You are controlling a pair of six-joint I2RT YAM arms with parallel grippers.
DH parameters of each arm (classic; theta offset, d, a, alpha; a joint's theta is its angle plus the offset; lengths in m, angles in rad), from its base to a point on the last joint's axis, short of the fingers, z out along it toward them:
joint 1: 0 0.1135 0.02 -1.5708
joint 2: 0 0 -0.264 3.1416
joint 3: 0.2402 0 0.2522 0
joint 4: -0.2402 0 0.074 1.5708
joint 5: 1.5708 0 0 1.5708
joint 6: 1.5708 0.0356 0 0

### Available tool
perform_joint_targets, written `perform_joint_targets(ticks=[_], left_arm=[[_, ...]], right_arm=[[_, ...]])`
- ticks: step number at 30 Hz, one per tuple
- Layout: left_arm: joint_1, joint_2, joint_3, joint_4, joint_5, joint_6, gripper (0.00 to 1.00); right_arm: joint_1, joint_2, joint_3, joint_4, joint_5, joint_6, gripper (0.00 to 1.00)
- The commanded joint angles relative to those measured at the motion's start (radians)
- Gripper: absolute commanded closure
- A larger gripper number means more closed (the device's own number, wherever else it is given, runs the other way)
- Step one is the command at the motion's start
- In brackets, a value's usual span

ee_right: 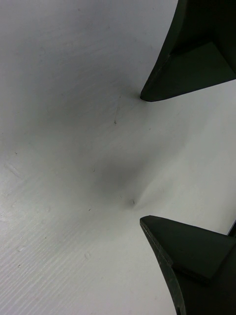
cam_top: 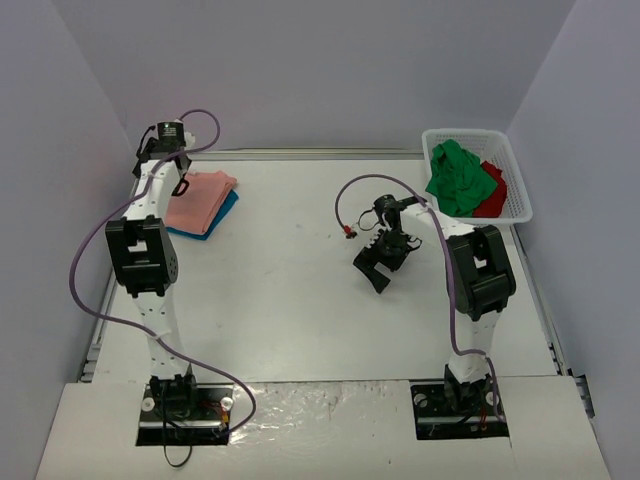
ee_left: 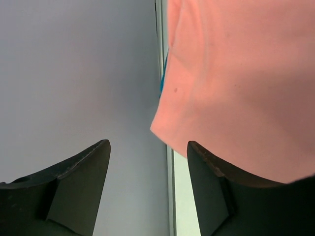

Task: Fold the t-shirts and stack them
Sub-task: Put the neatly folded tshirt into the corner of the board with the left arm

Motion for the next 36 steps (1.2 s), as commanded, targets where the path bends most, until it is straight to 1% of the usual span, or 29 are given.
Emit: perform_joint_targets(ticks=[1, 3, 4, 5, 6, 7, 9, 10, 11, 12, 14, 16, 17, 20, 23, 24, 28, 36], left_arm=[[0.009, -0.148, -0.018, 0.004, 0.013, -0.027, 0.37], [0.009, -0.181, -0.053, -0.016, 0.056, -0.051, 0.36], [0.009, -0.194, -0.067, -0.055, 0.135, -0.062, 0.36], [0.009, -0.207, -0.083, -0.072, 0.18, -0.082, 0.36], [0.007, -0.238, -0.121, -0.105, 0.228, -0.089, 0.4], [0.009, -0.256, -0.144, -0.114, 0.295, -0.111, 0.5], [0.01, -0.305, -0.208, -0.154, 0.343, -0.137, 0.8], [0.012, -0.321, -0.227, -0.171, 0.383, -0.157, 0.97], [0.015, -0.336, -0.251, -0.186, 0.421, -0.157, 0.98], [0.024, -0.37, -0.314, -0.21, 0.453, -0.158, 0.98], [0.032, -0.404, -0.378, -0.224, 0.55, -0.148, 0.98], [0.042, -0.442, -0.466, -0.24, 0.601, -0.132, 0.98], [0.048, -0.459, -0.492, -0.237, 0.654, -0.129, 0.98], [0.071, -0.462, -0.573, -0.208, 0.719, -0.12, 0.98], [0.097, -0.403, -0.586, -0.211, 0.812, -0.125, 0.98], [0.107, -0.392, -0.59, -0.202, 0.866, -0.129, 0.98], [0.124, -0.333, -0.584, -0.179, 0.918, -0.14, 0.98], [0.124, -0.258, -0.572, -0.06, 0.892, -0.178, 0.98]], right_arm=[[-0.034, 0.111, -0.093, 0.001, 0.026, -0.014, 0.0], [-0.036, 0.102, -0.093, 0.001, 0.026, -0.012, 0.0], [-0.036, 0.101, -0.091, 0.001, 0.028, -0.011, 0.0], [-0.037, 0.096, -0.091, 0.002, 0.028, -0.009, 0.0], [-0.039, 0.09, -0.091, 0.004, 0.026, -0.011, 0.0], [-0.041, 0.088, -0.093, 0.004, 0.023, -0.012, 0.0], [-0.044, 0.085, -0.093, 0.002, 0.026, -0.011, 0.0], [-0.048, 0.084, -0.093, 0.004, 0.026, -0.011, 0.0], [-0.048, 0.079, -0.093, 0.004, 0.028, -0.011, 0.0], [-0.053, 0.076, -0.094, 0.004, 0.028, -0.011, 0.0], [-0.054, 0.07, -0.096, 0.005, 0.029, -0.012, 0.0], [-0.054, 0.068, -0.098, 0.004, 0.032, -0.012, 0.0], [-0.054, 0.065, -0.098, 0.004, 0.029, -0.012, 0.0], [-0.054, 0.061, -0.098, 0.005, 0.031, -0.012, 0.0], [-0.054, 0.056, -0.099, 0.007, 0.032, -0.012, 0.0], [-0.056, 0.056, -0.101, 0.005, 0.034, -0.012, 0.0], [-0.062, 0.058, -0.102, 0.009, 0.035, -0.014, 0.0], [-0.064, 0.076, -0.107, 0.015, 0.052, -0.009, 0.0]])
